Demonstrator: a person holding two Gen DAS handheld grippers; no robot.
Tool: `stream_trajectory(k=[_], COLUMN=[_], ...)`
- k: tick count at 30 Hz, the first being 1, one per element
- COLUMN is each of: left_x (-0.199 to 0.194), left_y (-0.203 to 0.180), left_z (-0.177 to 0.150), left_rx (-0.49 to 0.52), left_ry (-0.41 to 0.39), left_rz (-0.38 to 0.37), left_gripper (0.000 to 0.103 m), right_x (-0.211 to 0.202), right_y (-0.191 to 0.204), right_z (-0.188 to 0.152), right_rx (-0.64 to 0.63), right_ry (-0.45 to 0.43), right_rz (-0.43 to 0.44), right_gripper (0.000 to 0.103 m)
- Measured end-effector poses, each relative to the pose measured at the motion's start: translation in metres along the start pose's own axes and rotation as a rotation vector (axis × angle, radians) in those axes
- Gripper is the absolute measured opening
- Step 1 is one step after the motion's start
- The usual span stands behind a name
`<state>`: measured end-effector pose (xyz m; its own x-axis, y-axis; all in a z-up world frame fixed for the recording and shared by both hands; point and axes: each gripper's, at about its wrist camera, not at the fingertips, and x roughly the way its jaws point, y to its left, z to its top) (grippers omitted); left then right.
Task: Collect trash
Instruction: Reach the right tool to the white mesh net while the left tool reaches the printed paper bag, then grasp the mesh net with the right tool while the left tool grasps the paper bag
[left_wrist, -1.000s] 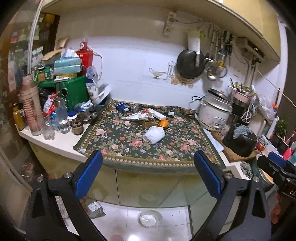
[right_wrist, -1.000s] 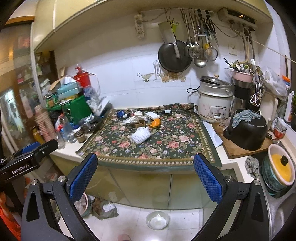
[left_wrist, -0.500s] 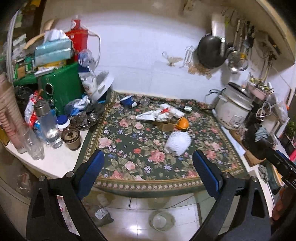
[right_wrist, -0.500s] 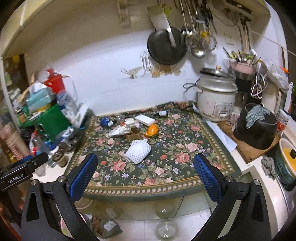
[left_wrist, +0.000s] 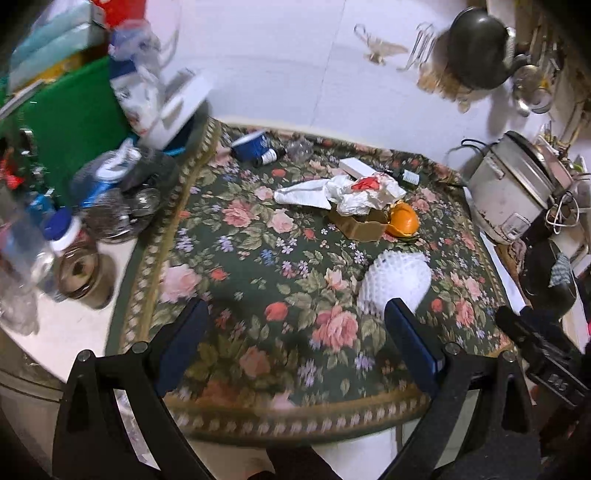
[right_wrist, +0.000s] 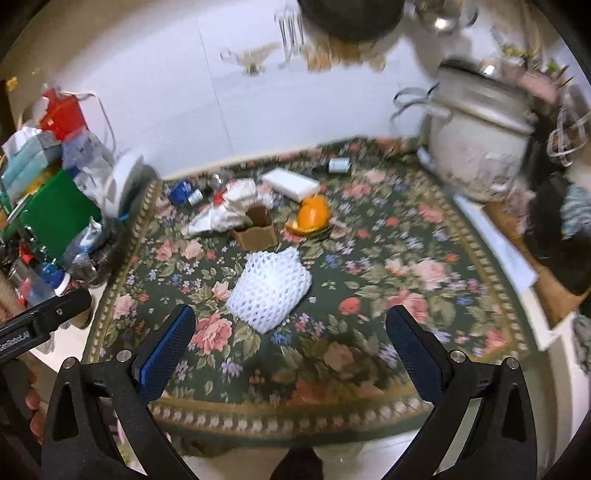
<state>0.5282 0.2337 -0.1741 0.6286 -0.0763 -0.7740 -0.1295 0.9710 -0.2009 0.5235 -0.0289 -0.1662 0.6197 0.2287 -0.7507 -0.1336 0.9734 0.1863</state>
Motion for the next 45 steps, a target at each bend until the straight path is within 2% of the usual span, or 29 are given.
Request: stream_trajectory(k=[4,6,8,12,17,23,26,29,31,33,35,39,45], left_x=[0.04,0.058,0.08,0.108,0.131,0.154,0.163,0.169,0.176,0.184,0.186,0.171,0.128], left_y=[-0.006,-0.011,-0.022,-0.044,-0.073,-0.097,-0.105,-0.111,-0.114,-0.115,-0.114,-0.108,-0.104], left_z=[0.025,0.035,0.047,0.064,0.085,0.107,0.112,0.116,0.117,0.116,0.116,0.115,0.112], left_rx=[-0.029,-0.029,0.001,0.071,0.135,0.152,0.164,0.176,0.185,0.187,0.175,0.138,0.13], left_ry=[0.028,0.036,0.052,0.069,0.092,0.086,0.077,0.065,0.079,0.103,0.109,0.076,0.0], left_rz=[-0.04,-0.037,-0.003,0.008,-0.041,-0.097,-0.094,-0.109,-0.098,-0.092,-0.087,-0.123,-0.167], left_gripper=[0.098,0.098,0.098,0.098,0.098,0.098,0.096,0.086,0.068,0.057,0.053,0.048,0.048], right_x=[0.049,0.072,0.09,0.121,0.132,0.132,0.132,0.129,0.128,0.128,0.127,0.117,0.099], right_y=[-0.013,-0.022,-0.026,-0.028,-0.029,-0.035,-0.034,-0.034,-0.033,-0.033,-0.033,-0.035,-0.038], right_z=[0.017,0.023,0.027,0.028,0.033,0.04,0.04,0.04,0.039,0.04,0.04,0.047,0.053], right_rx=[0.045,0.081,0.103,0.11,0.107,0.103,0.086,0.071,0.062,0.062,0.058,0.06,0.06], right_ry=[0.095,0.144,0.186,0.279,0.298,0.302,0.299,0.294,0.292,0.291,0.285,0.252,0.205], right_rz=[0.028,0.049,0.066,0.116,0.179,0.201,0.195,0.192,0.189,0.196,0.199,0.203,0.195], right_gripper=[0.086,0.08,0.069,0.056,0.035,0.021,0.017,0.015,0.014,0.013,0.012,0.011,0.011])
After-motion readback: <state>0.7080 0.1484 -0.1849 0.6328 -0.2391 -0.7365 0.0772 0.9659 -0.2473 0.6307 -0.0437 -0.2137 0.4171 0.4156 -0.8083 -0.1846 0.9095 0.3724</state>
